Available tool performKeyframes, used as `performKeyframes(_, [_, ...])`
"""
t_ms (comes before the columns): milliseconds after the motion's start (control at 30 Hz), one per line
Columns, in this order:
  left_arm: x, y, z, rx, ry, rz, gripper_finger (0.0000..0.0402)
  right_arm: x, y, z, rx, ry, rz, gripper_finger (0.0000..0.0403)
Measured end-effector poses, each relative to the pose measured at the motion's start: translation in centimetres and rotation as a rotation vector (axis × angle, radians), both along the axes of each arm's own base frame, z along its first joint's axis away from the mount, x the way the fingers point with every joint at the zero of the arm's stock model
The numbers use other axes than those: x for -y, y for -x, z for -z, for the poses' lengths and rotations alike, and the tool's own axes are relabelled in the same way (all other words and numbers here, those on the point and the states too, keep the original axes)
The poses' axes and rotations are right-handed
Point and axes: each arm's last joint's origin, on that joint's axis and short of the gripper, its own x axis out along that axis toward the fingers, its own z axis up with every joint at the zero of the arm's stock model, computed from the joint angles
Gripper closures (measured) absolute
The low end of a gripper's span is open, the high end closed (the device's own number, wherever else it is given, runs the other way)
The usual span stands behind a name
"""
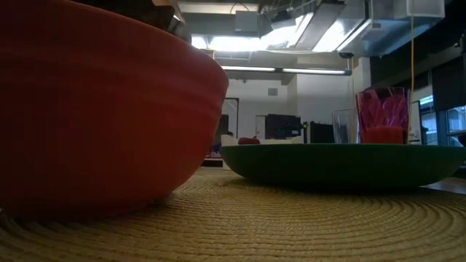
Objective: Arrange a breakfast setting
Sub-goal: Pour the cereal from the cereal box into the orange bowl
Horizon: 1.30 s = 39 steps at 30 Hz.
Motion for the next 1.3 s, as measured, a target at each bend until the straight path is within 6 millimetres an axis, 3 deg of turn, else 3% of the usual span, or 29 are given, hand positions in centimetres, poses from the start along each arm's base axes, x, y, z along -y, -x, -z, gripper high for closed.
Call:
performKeyframes(100, [-0.2, 0.0, 0.1, -0.012, 0.000, -0.004, 0.0294, -0.1, -0.3, 1.1, -0.050, -0.040, -0.004, 0.0391])
performKeyframes(233, [-0.3, -0.2, 0.0, 0.007, -0.002, -0.020, 0.0294, 0.2, 0.8, -1.7, 0.054, 0.000, 0.051, 0.0391])
performKeyframes(333, [-0.3, -0.1, 0.0, -0.002, -0.005, -0.017, 0.0294, 0.5, 0.9, -2.3, 0.098, 0.055, 0.114, 0.0391])
performKeyframes(567, [-0.3, -0.1, 0.0, -0.002, -0.009, -0.010, 0.0294, 0.2, -0.1, -0.6, 0.053, 0.013, 0.073, 0.0391])
performKeyframes(767, [-0.3, -0.1, 0.0, -0.002, -0.007, -0.009, 0.0294, 0.7, 1.0, -3.2, 0.153, 0.082, 0.155, 0.0391])
performKeyframes(967, [-0.3, -0.1, 0.1, -0.020, -0.006, -0.002, 0.0294, 0.1, -0.6, 0.1, 0.060, 0.037, 0.067, 0.0391])
performKeyframes(1167, [-0.3, -0.1, 0.0, 0.002, -0.006, -0.020, 0.0294, 0.5, 0.1, -2.0, 0.143, 0.059, 0.142, 0.0391])
performKeyframes(1300, [-0.3, -0.1, 0.0, 0.002, -0.002, -0.018, 0.0294, 0.4, -0.3, -1.5, 0.135, 0.059, 0.135, 0.0391])
